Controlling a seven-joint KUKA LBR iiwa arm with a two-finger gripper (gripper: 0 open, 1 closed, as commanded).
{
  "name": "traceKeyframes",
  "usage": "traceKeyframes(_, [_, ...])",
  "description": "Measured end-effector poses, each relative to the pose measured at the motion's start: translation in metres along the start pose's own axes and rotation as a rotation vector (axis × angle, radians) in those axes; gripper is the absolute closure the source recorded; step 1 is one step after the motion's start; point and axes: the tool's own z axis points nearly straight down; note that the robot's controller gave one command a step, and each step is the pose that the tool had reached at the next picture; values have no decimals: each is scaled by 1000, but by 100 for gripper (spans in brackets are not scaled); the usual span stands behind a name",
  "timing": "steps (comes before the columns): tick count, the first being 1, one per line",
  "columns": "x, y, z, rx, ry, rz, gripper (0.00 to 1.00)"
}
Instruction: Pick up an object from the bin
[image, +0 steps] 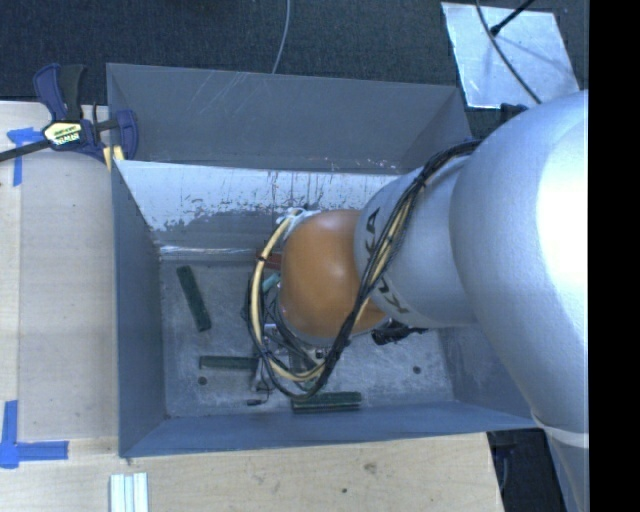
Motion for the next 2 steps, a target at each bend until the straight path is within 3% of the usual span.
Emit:
traceKeyframes(1, [0, 0, 0, 0, 0, 0, 100])
traceKeyframes(2, [-5, -22, -162, 1, -2, -30, 100])
